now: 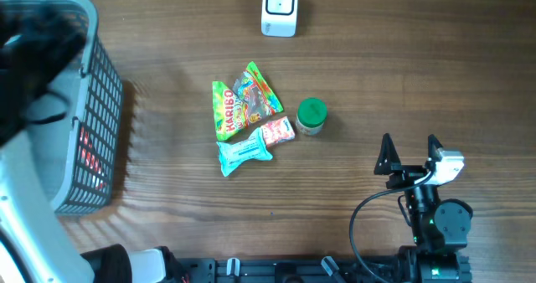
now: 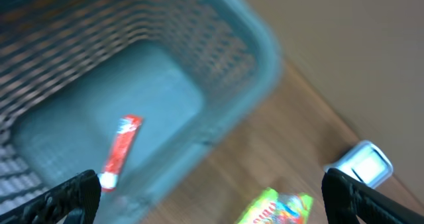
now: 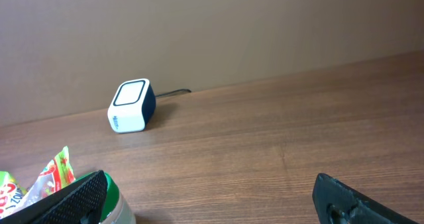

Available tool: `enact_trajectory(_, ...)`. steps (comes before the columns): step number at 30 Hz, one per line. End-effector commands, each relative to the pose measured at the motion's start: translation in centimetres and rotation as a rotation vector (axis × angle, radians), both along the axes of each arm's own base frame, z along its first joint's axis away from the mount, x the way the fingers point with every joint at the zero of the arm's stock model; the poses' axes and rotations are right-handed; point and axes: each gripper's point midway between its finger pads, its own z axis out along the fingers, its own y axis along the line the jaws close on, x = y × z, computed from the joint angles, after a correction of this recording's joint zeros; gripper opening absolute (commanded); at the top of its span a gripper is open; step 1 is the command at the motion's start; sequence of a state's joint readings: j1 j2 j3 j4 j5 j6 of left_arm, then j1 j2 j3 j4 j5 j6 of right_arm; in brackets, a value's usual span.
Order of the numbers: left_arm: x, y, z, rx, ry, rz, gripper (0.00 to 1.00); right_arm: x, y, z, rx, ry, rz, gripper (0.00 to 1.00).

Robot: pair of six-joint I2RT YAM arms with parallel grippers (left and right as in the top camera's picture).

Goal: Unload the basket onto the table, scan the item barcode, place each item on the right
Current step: 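Carry the green-capped jar past the scanner and set it on the table, then reach the left gripper into the basket toward the red tube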

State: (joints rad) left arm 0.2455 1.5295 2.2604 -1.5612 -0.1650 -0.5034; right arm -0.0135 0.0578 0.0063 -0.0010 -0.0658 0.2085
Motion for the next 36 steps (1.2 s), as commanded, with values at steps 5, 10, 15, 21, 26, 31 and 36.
enact_trajectory(5,-1.9,6.6,-8.4,-0.102,0.213,0.209,1.0,0.0,-0.1,0.0,0.001,-0.001,-0.007,1.0)
enact_trajectory(10,-0.6,7.7,-16.1,-0.124,0.309,0.221,1.0,0.0,-0.1,0.0,0.001,0.0,-0.007,1.0)
enact_trajectory(15,-2.3,9.0,-22.1,-0.175,0.391,0.255,1.0,0.0,-0.1,0.0,0.001,-0.001,-0.007,1.0)
enact_trajectory(21,-3.0,10.4,-27.0,-0.175,0.408,0.201,1.0,0.0,-0.1,0.0,0.001,-0.001,-0.007,1.0)
enact_trajectory(26,-3.5,9.9,-31.5,-0.207,0.453,0.184,1.0,0.0,-0.1,0.0,0.0,0.0,-0.007,1.0)
enact_trajectory(31,-3.4,9.4,-35.4,-0.265,0.539,0.138,1.0,0.0,-0.1,0.0,0.001,-0.001,-0.007,1.0)
enact_trajectory(36,-3.4,9.4,-37.9,-0.294,0.589,0.131,1.0,0.0,-0.1,0.0,0.001,0.0,-0.007,1.0)
